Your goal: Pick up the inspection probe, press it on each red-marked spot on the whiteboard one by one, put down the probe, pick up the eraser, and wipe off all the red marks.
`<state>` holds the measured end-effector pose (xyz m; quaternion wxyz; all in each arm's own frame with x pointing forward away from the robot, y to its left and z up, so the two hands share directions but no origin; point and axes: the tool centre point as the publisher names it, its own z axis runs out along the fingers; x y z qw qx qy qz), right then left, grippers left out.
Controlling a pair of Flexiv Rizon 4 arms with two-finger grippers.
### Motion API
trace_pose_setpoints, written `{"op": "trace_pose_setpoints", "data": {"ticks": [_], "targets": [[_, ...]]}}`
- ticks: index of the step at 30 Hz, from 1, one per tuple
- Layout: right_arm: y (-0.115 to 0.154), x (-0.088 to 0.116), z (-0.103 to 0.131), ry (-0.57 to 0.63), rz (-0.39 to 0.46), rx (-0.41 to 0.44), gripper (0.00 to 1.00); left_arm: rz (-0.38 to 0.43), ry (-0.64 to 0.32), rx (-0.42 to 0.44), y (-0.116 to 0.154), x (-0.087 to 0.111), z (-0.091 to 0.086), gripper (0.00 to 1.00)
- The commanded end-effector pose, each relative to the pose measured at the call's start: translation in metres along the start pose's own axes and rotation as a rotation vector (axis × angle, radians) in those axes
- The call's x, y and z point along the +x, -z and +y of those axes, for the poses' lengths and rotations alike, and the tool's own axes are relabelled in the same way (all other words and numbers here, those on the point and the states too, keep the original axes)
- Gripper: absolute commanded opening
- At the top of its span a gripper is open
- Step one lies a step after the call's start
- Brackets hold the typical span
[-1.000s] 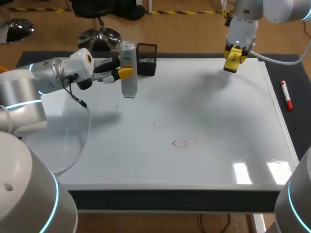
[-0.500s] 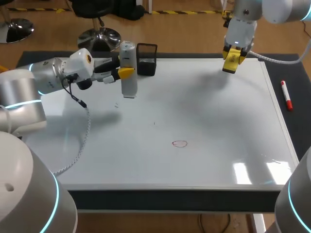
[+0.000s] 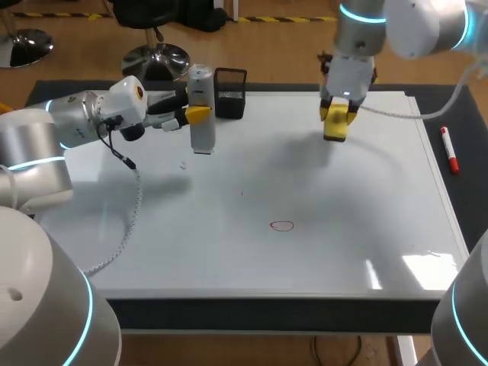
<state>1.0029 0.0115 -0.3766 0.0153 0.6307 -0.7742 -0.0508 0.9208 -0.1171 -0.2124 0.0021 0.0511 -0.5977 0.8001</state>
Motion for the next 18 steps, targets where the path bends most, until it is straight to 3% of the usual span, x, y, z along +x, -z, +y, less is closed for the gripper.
{"op": "trace_pose_setpoints", "data": {"ticks": [1,8,18], "targets": [[-0.009,-0.021,0.044,0.07,0.035,0.055,0.0,-0.002,-0.002,0.001,-0.001,0.0,0.0,0.0],[-0.024,-0.055,0.097,0.169,0.034,0.056,0.0,-0.002,-0.002,0.001,-0.001,0.0,0.0,0.0],[-0.027,-0.08,0.139,0.215,0.012,0.075,0.0,-0.002,-0.002,0.001,-0.001,0.0,0.0,0.0]]}}
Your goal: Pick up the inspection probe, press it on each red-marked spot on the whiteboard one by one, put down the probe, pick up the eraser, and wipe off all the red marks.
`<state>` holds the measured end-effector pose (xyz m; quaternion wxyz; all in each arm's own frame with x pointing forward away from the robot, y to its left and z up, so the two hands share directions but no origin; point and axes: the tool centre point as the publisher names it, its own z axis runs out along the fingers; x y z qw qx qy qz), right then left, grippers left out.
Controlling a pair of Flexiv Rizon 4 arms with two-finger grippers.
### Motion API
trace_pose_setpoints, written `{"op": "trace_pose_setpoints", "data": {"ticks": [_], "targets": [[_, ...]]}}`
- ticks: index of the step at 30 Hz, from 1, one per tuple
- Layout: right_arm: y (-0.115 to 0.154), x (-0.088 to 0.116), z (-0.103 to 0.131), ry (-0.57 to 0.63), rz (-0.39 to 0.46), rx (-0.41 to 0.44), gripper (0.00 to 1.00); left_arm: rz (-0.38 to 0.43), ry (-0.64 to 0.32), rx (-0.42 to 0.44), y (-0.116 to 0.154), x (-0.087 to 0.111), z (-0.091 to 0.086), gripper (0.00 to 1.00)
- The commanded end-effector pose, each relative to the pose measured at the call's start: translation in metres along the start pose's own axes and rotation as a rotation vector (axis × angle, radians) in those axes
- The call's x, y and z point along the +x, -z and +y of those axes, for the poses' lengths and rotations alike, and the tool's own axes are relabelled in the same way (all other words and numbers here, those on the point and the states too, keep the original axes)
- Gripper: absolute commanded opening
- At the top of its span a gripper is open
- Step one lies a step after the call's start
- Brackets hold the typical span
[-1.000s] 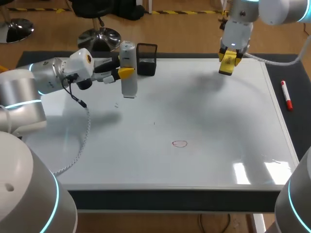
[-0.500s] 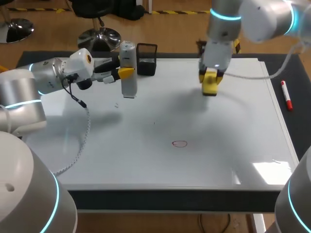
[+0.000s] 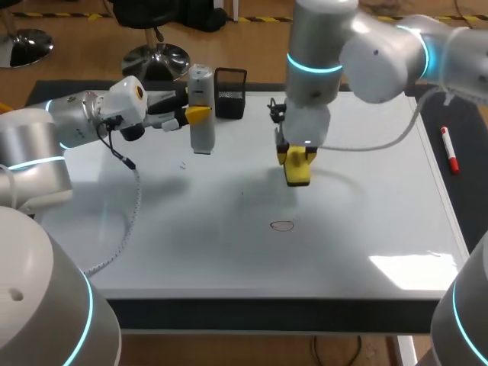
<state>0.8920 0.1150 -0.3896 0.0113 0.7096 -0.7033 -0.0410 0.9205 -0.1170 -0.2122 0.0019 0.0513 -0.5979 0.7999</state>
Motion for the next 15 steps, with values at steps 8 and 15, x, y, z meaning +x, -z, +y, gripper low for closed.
{"op": "trace_pose_setpoints", "data": {"ticks": [8,15], "targets": [[-0.001,-0.02,0.034,0.008,-0.031,0.052,0.0,-0.002,-0.002,0.001,-0.001,0.0,0.0,0.0],[-0.011,-0.031,0.057,0.004,-0.056,0.025,0.0,-0.002,-0.002,0.001,-0.001,0.0,0.0,0.0]]}}
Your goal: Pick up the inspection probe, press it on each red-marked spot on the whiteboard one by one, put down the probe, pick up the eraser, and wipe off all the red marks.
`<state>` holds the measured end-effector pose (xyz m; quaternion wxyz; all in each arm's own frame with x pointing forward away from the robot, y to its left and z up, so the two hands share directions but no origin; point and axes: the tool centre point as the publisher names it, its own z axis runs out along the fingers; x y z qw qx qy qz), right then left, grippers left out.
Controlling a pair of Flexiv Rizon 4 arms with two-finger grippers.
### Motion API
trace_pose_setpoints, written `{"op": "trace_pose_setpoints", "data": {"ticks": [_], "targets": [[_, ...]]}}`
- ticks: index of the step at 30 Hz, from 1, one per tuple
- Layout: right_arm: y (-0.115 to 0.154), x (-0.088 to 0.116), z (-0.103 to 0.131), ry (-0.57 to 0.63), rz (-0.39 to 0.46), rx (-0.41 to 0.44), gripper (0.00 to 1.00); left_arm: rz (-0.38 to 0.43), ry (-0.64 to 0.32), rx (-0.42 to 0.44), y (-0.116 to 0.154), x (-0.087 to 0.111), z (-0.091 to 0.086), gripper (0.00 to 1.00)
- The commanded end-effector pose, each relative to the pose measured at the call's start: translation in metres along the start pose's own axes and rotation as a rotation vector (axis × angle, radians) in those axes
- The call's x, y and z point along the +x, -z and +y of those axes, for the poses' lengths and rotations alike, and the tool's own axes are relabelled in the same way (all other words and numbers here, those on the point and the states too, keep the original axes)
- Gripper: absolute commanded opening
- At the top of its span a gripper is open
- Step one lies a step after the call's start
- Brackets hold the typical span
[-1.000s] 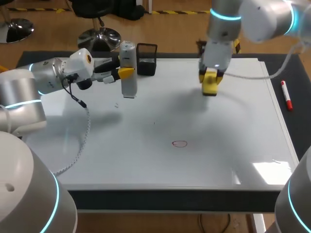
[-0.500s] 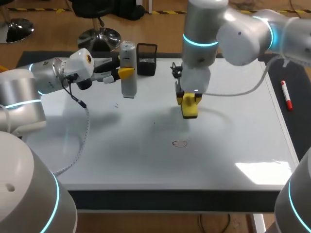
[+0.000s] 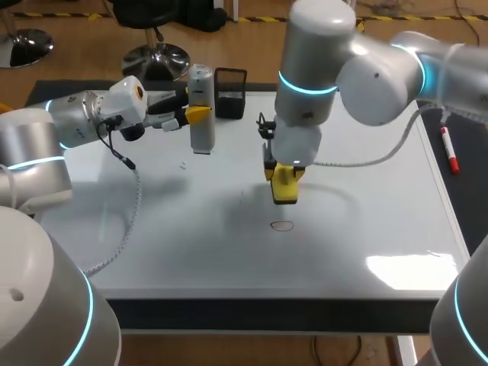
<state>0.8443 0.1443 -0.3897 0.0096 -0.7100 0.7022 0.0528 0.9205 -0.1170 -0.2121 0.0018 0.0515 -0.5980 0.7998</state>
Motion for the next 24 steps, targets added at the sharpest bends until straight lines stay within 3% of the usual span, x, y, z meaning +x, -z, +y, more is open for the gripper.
{"op": "trace_pose_setpoints", "data": {"ticks": [1,24], "targets": [[-0.008,-0.003,0.013,0.001,-0.01,0.01,0.0,-0.001,-0.002,0.001,-0.001,0.0,0.0,0.0],[-0.033,-0.034,0.059,0.033,-0.009,-0.05,0.0,-0.001,-0.002,0.001,-0.001,0.0,0.0,0.0]]}}
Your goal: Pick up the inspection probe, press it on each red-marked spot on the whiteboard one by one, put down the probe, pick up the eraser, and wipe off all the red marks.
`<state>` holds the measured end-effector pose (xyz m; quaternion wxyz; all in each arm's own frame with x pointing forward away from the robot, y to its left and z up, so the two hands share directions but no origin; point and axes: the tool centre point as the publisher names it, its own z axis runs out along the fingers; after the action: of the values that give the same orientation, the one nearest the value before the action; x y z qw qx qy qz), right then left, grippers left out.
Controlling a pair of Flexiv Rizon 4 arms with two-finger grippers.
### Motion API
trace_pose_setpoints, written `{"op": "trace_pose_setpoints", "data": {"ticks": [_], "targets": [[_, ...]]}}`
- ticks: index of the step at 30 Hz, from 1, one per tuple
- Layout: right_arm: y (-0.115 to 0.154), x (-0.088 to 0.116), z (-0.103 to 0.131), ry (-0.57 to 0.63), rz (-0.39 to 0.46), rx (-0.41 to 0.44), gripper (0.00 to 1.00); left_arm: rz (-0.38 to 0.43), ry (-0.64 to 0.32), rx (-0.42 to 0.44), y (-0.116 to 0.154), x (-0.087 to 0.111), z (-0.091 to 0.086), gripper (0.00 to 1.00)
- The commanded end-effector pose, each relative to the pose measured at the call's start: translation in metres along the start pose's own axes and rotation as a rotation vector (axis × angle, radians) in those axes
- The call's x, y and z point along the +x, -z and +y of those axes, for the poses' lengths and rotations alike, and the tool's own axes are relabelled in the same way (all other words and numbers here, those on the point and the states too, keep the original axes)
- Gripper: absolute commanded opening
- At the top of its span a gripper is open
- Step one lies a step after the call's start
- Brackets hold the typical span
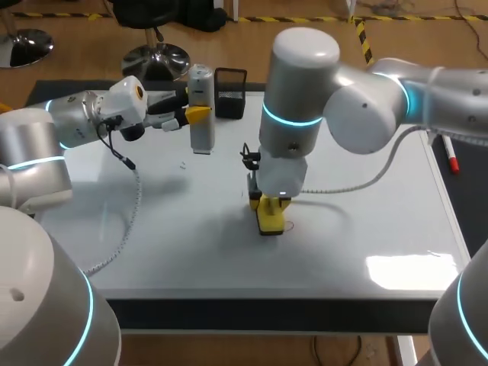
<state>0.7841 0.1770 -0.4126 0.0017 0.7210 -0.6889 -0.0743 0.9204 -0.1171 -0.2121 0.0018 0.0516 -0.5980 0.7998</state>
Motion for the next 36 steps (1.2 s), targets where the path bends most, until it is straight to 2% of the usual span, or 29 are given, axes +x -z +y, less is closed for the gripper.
{"op": "trace_pose_setpoints", "data": {"ticks": [1,12,22,36], "targets": [[-0.005,-0.003,0.002,0.0,0.004,-0.004,0.0,-0.001,-0.002,0.001,-0.001,0.0,0.0,0.0],[-0.026,0.0,0.002,0.001,0.004,-0.045,0.0,-0.001,-0.002,0.001,-0.001,0.0,0.0,0.0],[-0.032,-0.002,-0.001,0.001,0.005,-0.052,0.0,-0.001,-0.002,0.001,-0.001,0.0,0.0,0.0],[-0.037,0.013,0.0,-0.017,0.021,-0.05,0.0,-0.001,-0.002,0.001,-0.001,0.0,0.0,0.0]]}}
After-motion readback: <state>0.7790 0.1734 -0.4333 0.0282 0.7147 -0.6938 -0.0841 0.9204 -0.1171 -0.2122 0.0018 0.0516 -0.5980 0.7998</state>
